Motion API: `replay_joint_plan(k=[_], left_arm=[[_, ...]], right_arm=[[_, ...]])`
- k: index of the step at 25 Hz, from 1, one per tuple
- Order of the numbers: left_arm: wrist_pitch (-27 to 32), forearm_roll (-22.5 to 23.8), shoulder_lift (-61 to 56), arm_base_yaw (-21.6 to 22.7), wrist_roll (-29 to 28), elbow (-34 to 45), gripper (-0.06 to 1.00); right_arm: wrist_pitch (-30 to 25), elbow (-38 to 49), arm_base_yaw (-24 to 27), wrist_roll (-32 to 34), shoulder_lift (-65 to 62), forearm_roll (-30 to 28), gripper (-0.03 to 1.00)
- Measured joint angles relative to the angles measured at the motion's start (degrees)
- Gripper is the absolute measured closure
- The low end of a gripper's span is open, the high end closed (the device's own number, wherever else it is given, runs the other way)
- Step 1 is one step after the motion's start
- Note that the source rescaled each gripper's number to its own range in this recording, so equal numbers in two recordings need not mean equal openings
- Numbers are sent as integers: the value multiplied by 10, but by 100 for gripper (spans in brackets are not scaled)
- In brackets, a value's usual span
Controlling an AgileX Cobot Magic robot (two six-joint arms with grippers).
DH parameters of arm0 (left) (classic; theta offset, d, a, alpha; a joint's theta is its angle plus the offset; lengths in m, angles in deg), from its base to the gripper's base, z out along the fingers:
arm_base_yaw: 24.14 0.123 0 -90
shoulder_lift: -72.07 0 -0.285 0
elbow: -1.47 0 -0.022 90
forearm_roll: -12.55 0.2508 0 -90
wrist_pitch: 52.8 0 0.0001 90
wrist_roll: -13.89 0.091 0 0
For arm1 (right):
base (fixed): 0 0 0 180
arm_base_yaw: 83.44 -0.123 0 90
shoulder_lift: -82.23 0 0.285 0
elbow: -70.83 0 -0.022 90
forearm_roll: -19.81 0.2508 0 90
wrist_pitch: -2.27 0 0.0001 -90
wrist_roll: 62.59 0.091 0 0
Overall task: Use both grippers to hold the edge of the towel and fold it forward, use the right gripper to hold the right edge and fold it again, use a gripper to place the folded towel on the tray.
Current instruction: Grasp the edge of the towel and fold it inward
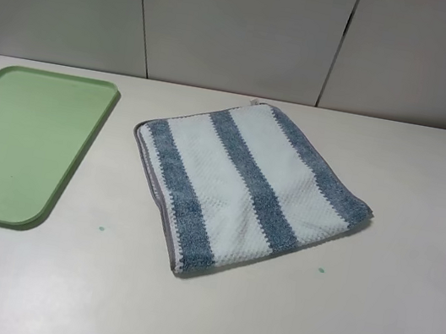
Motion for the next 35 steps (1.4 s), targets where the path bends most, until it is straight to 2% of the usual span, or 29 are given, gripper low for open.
replay_joint_plan(k=[35], left_arm=[[0, 4, 0, 0, 0, 0, -6]], right_arm=[[0, 0, 0, 0, 0, 0, -3]])
